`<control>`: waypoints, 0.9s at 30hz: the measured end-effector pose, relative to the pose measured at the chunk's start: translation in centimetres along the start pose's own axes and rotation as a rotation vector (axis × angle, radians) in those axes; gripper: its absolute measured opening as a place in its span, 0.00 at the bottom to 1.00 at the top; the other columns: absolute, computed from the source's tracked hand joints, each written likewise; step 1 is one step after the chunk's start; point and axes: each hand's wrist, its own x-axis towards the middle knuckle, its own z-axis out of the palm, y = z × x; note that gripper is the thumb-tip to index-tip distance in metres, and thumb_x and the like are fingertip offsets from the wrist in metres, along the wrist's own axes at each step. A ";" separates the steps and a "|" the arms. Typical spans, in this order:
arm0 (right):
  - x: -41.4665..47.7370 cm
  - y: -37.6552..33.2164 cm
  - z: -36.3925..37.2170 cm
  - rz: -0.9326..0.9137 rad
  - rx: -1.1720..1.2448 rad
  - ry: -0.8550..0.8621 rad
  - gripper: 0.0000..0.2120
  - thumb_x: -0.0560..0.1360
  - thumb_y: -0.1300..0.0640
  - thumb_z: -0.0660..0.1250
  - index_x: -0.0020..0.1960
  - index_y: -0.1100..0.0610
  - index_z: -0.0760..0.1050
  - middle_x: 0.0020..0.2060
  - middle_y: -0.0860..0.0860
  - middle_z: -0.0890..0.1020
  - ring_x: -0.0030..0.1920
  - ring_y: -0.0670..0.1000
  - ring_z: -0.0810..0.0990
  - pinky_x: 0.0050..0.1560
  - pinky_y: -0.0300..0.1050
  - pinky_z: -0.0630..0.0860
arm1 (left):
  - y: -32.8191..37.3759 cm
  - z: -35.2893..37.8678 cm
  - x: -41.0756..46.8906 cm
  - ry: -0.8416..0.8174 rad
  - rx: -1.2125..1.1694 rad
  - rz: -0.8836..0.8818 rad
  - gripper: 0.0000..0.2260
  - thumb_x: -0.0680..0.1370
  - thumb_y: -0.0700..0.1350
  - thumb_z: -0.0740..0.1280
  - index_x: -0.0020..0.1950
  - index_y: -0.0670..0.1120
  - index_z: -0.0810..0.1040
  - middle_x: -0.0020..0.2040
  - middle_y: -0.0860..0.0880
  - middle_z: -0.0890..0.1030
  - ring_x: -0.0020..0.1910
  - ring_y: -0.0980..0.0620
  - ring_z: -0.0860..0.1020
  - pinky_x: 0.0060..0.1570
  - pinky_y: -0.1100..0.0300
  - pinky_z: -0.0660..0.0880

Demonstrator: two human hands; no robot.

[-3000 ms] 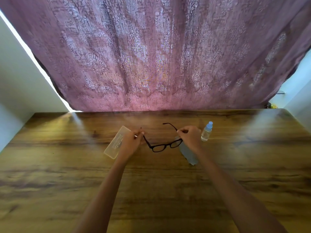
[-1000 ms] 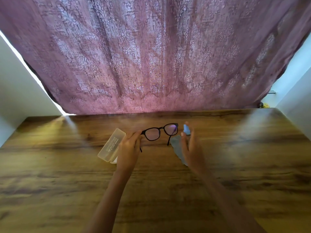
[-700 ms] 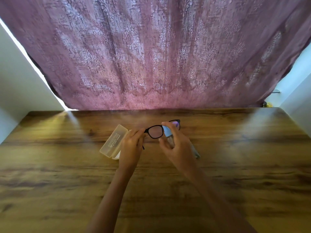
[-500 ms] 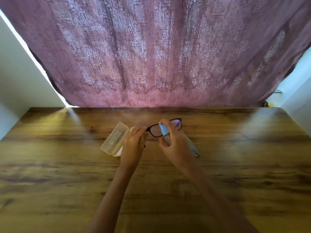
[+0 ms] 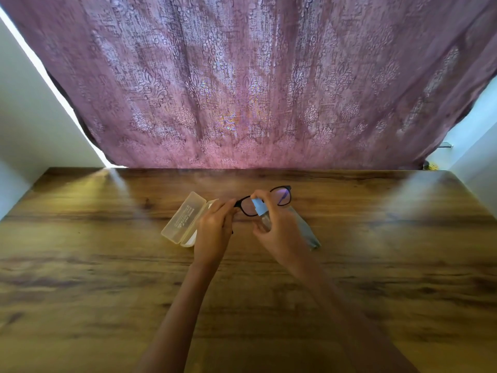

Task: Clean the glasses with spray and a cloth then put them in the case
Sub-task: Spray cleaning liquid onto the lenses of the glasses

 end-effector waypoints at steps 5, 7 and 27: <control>-0.5 -0.3 0.2 -0.001 -0.023 0.066 0.26 0.69 0.66 0.70 0.64 0.52 0.70 0.31 0.50 0.77 0.29 0.44 0.72 0.32 0.29 0.70 | -0.4 0.2 0.0 -0.001 0.005 -0.015 0.10 0.75 0.31 0.67 0.56 0.37 0.81 0.45 0.41 0.82 0.40 0.43 0.80 0.41 0.60 0.70; -0.3 -0.4 0.0 -0.008 -0.014 0.074 0.26 0.69 0.65 0.70 0.64 0.51 0.70 0.30 0.51 0.77 0.28 0.46 0.72 0.33 0.32 0.72 | -0.5 0.3 0.0 0.003 -0.015 -0.023 0.10 0.75 0.31 0.67 0.56 0.37 0.81 0.44 0.42 0.82 0.40 0.44 0.80 0.40 0.62 0.70; 0.0 2.3 -2.3 0.069 -0.022 0.097 0.31 0.70 0.63 0.71 0.69 0.49 0.66 0.38 0.39 0.70 0.33 0.38 0.70 0.36 0.29 0.64 | -1.2 0.3 -0.5 0.055 -0.034 -0.061 0.10 0.74 0.30 0.68 0.55 0.36 0.81 0.47 0.40 0.82 0.44 0.46 0.79 0.45 0.67 0.69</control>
